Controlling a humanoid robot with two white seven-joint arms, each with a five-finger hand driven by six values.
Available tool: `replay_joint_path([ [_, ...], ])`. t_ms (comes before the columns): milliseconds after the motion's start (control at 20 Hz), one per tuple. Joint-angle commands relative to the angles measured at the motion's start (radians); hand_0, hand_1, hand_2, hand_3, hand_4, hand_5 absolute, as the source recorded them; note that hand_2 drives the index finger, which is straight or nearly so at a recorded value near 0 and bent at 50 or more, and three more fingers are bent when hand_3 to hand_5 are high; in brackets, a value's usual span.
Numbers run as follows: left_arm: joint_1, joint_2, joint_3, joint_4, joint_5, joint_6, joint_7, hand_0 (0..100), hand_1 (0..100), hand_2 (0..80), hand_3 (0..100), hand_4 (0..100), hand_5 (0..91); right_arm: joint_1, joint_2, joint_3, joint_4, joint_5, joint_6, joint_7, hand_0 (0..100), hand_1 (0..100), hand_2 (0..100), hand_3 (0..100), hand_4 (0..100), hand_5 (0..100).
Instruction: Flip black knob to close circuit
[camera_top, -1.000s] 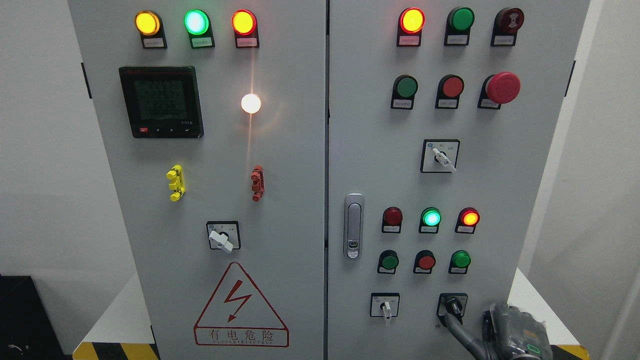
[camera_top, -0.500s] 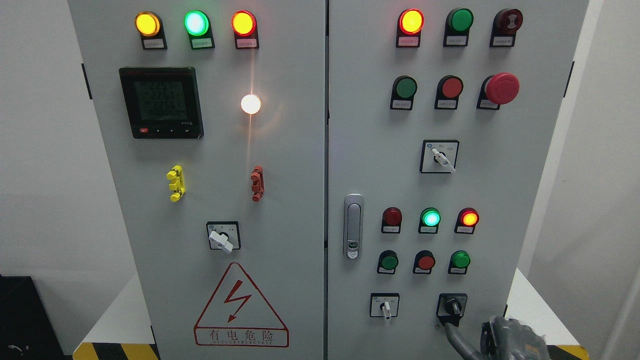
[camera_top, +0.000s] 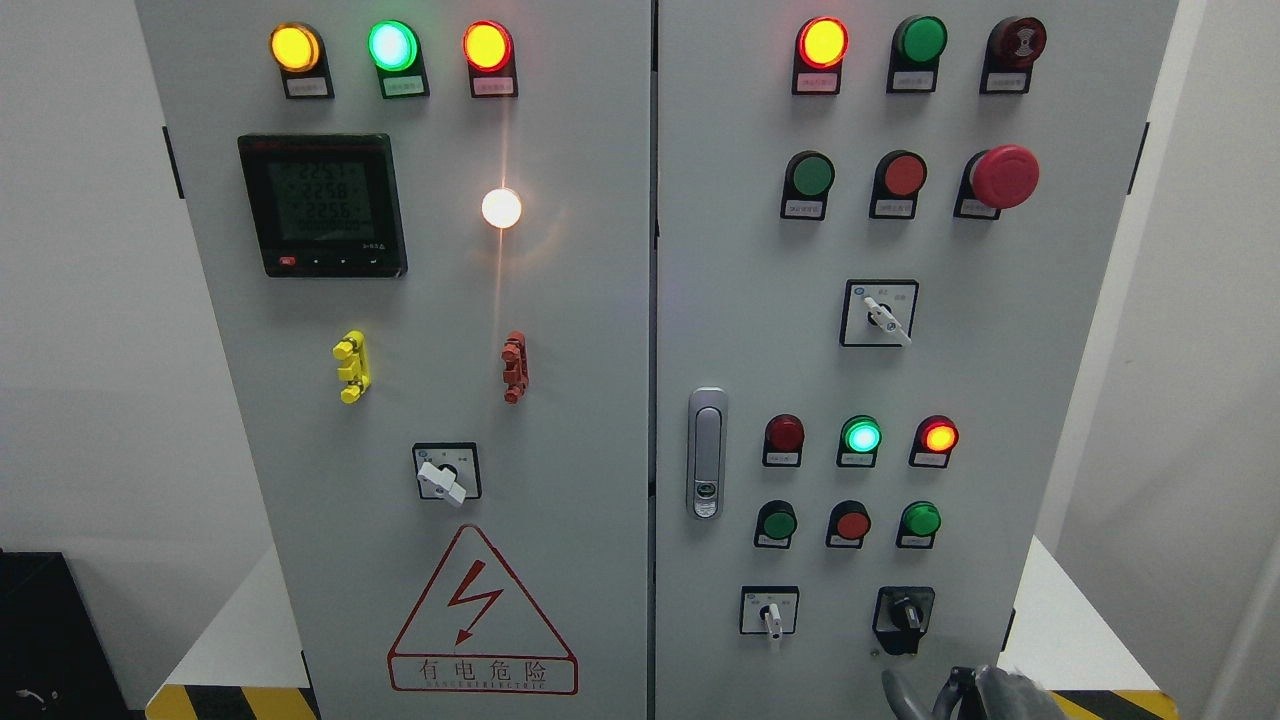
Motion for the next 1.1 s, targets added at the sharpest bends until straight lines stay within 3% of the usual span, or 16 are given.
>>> replay_joint_path([
  [0, 0.0, 0.0, 0.0, 0.0, 0.0, 0.0, 0.001, 12, 56, 0.0, 0, 0, 0.0, 0.073, -0.002, 0.002, -0.127, -0.437, 0.014, -0.081, 0, 0, 26, 48, 49, 42],
  [50, 0.0, 0.0, 0.0, 0.0, 0.0, 0.0, 0.001, 12, 56, 0.0, 0, 0, 0.0, 0.089, -0.002, -0.009, -0.127, -0.523, 0.011, -0.102, 0, 0, 19, 38, 39, 34],
  [200, 0.0, 0.0, 0.0, 0.0, 0.0, 0.0, 0.001, 12, 56, 0.0, 0, 0, 0.0, 0.149, -0.005, -0.011, -0.127, -0.771, -0.035, -0.199, 0, 0, 8, 25, 24, 20],
  [300, 0.0, 0.0, 0.0, 0.0, 0.0, 0.0, 0.001, 12, 56, 0.0, 0, 0, 0.0, 0.185, -0.006, -0.006, -0.125, -0.925, -0.104, -0.224, 0, 0, 3, 17, 14, 10],
  [350, 0.0, 0.0, 0.0, 0.0, 0.0, 0.0, 0.001, 12, 56, 0.0, 0, 0, 0.0, 0.205, -0.008, -0.005, -0.122, -0.98, -0.135, -0.222, 0, 0, 0, 8, 3, 0],
  [400, 0.0, 0.0, 0.0, 0.0, 0.0, 0.0, 0.001, 12, 56, 0.0, 0, 0, 0.0, 0.221, -0.008, -0.003, -0.116, -1.014, -0.165, -0.221, 0, 0, 0, 5, 0, 0],
  [450, 0.0, 0.0, 0.0, 0.0, 0.0, 0.0, 0.001, 12, 56, 0.0, 0, 0, 0.0, 0.238, -0.009, 0.002, -0.107, -1.034, -0.202, -0.216, 0, 0, 0, 0, 0, 0],
  [550, 0.0, 0.0, 0.0, 0.0, 0.0, 0.0, 0.001, 12, 56, 0.0, 0, 0, 0.0, 0.267, -0.009, 0.014, -0.078, -1.047, -0.282, -0.207, 0, 0, 0, 0, 0, 0],
  [700, 0.0, 0.0, 0.0, 0.0, 0.0, 0.0, 0.001, 12, 56, 0.0, 0, 0, 0.0, 0.316, -0.015, 0.023, -0.038, -1.057, -0.385, -0.131, 0, 0, 0, 0, 0, 0],
  [1050, 0.0, 0.0, 0.0, 0.0, 0.0, 0.0, 0.001, 12, 56, 0.0, 0, 0, 0.0, 0.33, -0.017, 0.025, -0.004, -1.076, -0.394, -0.112, 0, 0, 0, 0, 0, 0],
])
